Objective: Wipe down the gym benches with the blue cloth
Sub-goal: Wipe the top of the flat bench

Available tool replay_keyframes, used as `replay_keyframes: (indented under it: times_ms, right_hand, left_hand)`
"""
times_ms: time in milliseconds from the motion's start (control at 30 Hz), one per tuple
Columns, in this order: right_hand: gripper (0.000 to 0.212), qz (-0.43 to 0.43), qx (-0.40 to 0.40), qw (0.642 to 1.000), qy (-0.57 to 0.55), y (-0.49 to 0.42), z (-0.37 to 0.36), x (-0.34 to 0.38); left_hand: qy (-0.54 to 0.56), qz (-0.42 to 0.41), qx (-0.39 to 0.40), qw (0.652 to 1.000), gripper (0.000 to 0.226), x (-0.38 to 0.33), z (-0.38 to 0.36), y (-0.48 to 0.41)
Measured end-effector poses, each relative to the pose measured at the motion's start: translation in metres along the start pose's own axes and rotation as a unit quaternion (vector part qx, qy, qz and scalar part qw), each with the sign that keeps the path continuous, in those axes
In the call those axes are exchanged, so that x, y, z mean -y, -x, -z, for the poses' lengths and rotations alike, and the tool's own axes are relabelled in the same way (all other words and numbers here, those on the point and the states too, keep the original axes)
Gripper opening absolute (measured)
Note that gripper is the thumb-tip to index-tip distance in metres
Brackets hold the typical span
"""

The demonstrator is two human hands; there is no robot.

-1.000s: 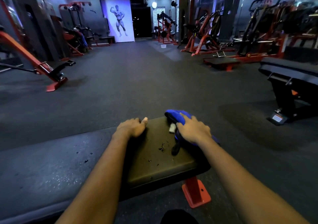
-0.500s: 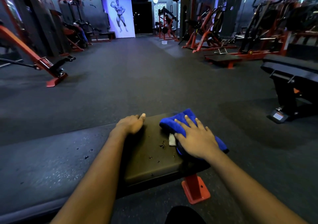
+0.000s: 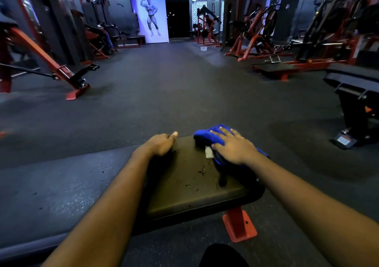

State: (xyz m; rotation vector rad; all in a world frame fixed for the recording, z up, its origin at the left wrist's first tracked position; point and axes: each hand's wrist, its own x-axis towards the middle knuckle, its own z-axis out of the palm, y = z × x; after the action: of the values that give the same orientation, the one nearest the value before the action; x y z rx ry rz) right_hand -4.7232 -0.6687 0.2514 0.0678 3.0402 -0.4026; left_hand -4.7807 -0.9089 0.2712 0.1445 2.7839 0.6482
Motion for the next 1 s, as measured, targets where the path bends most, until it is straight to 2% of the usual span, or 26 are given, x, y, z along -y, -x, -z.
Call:
replay_keyframes:
  times_ms: [67,100,200,300,367,500,567,667,733,900,1000]
  right_hand:
    - [0.061,-0.072,-0.002,0.997,-0.015,-0.021,0.005,0.016]
    - [0.062,-0.082,-0.011,0.997,-0.002,-0.028,0.005,0.028]
    - [0.061,0.019,-0.023,0.999,0.045,-0.021,-0.008,0.051]
    - [0.060,0.108,-0.010,0.993,0.052,-0.007,-0.012,0.041]
    - [0.060,0.089,-0.002,0.995,0.045,-0.015,-0.006,0.037]
    - [0.064,0.000,-0.003,0.999,0.048,-0.038,-0.002,0.065]
    - [0.063,0.026,-0.002,0.998,0.052,-0.034,-0.006,0.076]
    - [0.059,0.118,-0.001,0.991,0.055,-0.014,-0.016,0.068]
    - [0.057,0.137,-0.003,0.989,0.047,-0.008,-0.017,0.058]
    - [0.059,0.041,0.014,0.998,0.035,-0.030,-0.008,0.077]
    - [0.059,0.053,0.015,0.998,0.035,-0.014,-0.011,0.080]
  left_hand:
    - [0.007,-0.010,-0.024,1.000,0.063,0.007,0.002,0.004]
    - [0.008,-0.011,-0.036,0.999,0.062,0.011,0.004,0.007]
    - [-0.001,0.000,-0.049,0.999,0.062,0.023,0.011,0.016]
    - [-0.017,-0.017,-0.079,0.997,0.058,0.027,0.013,0.027]
    - [-0.017,-0.028,-0.126,0.991,0.055,0.031,0.011,0.037]
    - [0.026,-0.031,-0.205,0.978,0.049,0.040,0.001,0.067]
    - [0.045,-0.018,-0.233,0.971,0.047,0.042,-0.007,0.081]
    - [0.069,0.006,-0.289,0.955,0.045,0.047,-0.016,0.096]
    - [0.084,0.010,-0.325,0.942,0.044,0.051,-0.023,0.103]
    - [0.091,0.023,-0.406,0.909,0.039,0.061,-0.049,0.127]
    - [0.101,0.043,-0.454,0.884,0.034,0.065,-0.059,0.140]
